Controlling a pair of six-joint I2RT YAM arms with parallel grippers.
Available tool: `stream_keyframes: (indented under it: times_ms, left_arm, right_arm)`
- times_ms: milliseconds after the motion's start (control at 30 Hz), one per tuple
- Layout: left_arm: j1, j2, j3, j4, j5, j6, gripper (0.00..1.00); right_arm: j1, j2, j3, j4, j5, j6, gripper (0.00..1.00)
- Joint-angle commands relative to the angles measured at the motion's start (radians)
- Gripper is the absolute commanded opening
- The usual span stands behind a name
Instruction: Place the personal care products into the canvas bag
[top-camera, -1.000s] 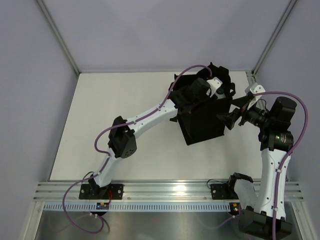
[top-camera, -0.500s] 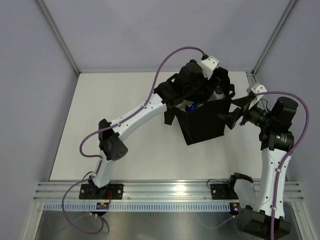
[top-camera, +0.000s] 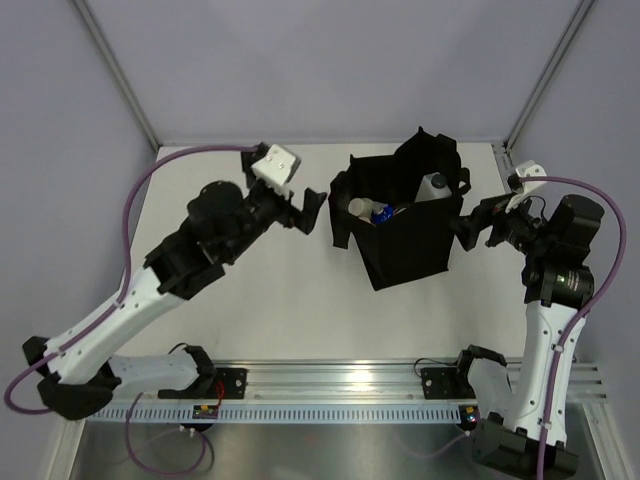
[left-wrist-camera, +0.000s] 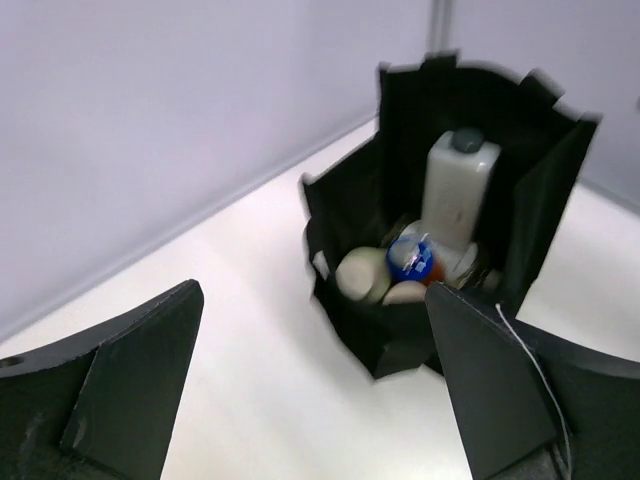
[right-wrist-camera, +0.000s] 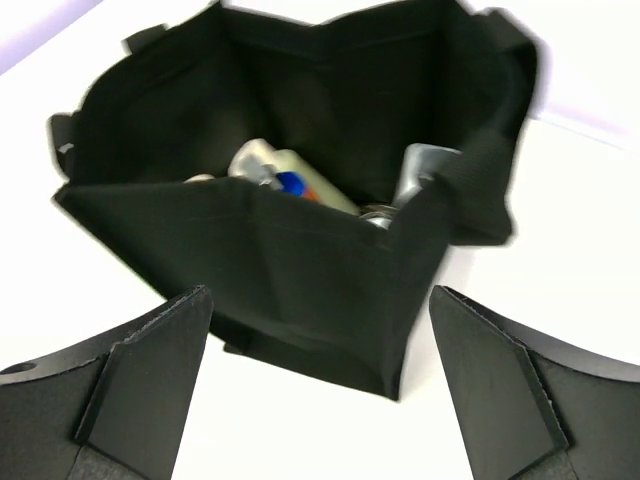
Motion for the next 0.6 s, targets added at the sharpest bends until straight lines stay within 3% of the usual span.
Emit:
stream_keyframes:
  times_ms: [0,100,233,300,567]
  left_arm:
    - [0.028,-0.132,-0.272,0.054,-0.104,0.028,0.99]
    - [0.057,-0.273,-0.447,0.066,-0.143,0.012,0.99]
    - [0.074,-0.393,-0.571,0.051,-0.166,0.008,0.99]
    - [0.076,-0.422,-0.587,0.022,-0.175,0.003,0.99]
    - [0.076,-0.468,-0.622,-0.015,-0.198,-0.009,0.99]
  right_arm:
    - [-0.005,-0.049,0.069,-0.037,0.206,0.089,1.0]
    - [-0.005,-0.08,0.064,-0.036,0.27,0.157,1.0]
    - [-0.005,-0.117,0.052,-0.033,0.381,0.247,0.99]
    - [-0.005,-0.152,0.017,-0.004,0.463,0.28,1.0]
    - [-0.005,-0.232,-0.074,0.058,0.557,0.357,1.0]
